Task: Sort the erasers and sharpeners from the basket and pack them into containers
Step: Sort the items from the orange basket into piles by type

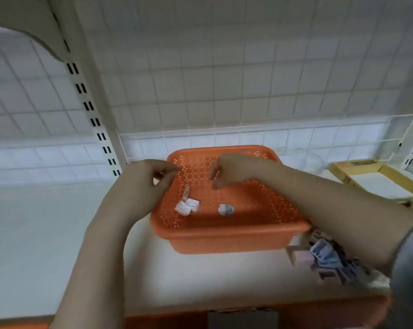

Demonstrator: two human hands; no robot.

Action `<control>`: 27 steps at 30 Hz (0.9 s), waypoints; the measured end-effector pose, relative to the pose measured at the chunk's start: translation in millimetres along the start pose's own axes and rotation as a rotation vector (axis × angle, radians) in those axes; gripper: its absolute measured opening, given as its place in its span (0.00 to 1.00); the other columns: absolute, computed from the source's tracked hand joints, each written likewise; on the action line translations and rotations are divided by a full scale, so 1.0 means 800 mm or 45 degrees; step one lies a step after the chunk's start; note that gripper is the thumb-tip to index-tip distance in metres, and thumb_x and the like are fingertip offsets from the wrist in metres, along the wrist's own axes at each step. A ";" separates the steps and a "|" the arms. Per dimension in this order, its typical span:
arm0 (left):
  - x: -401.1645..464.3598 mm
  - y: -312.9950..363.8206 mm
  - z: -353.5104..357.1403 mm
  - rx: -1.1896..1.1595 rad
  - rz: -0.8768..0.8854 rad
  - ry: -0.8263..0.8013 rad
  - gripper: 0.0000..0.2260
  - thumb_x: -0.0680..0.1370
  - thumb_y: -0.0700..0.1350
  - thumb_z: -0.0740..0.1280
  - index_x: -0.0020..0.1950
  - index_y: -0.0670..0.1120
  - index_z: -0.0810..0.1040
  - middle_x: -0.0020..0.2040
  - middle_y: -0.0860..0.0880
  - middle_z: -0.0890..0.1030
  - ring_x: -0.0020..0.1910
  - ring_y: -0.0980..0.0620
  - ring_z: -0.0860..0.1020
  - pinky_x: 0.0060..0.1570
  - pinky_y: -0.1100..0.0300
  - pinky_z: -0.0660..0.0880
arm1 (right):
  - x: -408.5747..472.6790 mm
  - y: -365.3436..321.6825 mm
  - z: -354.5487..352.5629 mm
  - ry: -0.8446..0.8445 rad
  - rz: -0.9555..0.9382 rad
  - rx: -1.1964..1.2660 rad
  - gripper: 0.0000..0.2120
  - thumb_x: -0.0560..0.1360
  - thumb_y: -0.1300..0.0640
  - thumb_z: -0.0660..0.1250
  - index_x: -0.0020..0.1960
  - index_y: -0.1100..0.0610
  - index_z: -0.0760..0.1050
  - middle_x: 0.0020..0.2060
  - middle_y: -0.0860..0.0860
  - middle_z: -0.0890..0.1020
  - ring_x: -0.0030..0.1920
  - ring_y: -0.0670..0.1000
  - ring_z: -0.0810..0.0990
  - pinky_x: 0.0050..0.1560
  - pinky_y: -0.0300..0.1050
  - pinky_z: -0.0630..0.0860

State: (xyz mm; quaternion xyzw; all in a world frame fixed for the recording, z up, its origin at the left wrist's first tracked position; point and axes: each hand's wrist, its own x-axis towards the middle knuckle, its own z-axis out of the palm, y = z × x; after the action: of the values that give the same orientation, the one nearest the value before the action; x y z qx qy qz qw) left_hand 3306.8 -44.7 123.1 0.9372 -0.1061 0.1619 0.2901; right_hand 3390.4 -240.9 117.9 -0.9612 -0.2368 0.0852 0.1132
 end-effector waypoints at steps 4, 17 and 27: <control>-0.004 -0.019 -0.006 -0.040 -0.009 0.017 0.09 0.77 0.44 0.65 0.52 0.54 0.83 0.42 0.64 0.79 0.40 0.73 0.74 0.40 0.79 0.67 | 0.038 -0.017 0.037 -0.297 -0.071 -0.083 0.21 0.71 0.52 0.73 0.62 0.59 0.77 0.57 0.54 0.81 0.57 0.53 0.78 0.54 0.41 0.72; 0.017 -0.019 -0.006 0.071 0.041 -0.058 0.10 0.78 0.44 0.64 0.55 0.51 0.82 0.51 0.55 0.82 0.45 0.60 0.77 0.48 0.64 0.71 | 0.047 -0.015 0.055 -0.136 -0.024 0.041 0.17 0.70 0.50 0.73 0.52 0.61 0.80 0.45 0.54 0.83 0.45 0.52 0.79 0.46 0.43 0.74; 0.119 0.009 0.084 0.878 0.090 -0.715 0.15 0.76 0.48 0.68 0.59 0.41 0.76 0.56 0.45 0.78 0.54 0.47 0.76 0.53 0.57 0.72 | -0.121 0.017 -0.012 0.627 0.207 0.714 0.07 0.71 0.51 0.72 0.48 0.51 0.78 0.39 0.48 0.82 0.40 0.48 0.80 0.45 0.44 0.76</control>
State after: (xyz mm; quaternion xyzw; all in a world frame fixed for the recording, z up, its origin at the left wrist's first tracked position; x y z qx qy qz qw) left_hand 3409.0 -99.3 108.8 0.9826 -0.1525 -0.0633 -0.0850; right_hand 3314.1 -300.2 134.6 -0.9002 -0.0929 -0.0780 0.4182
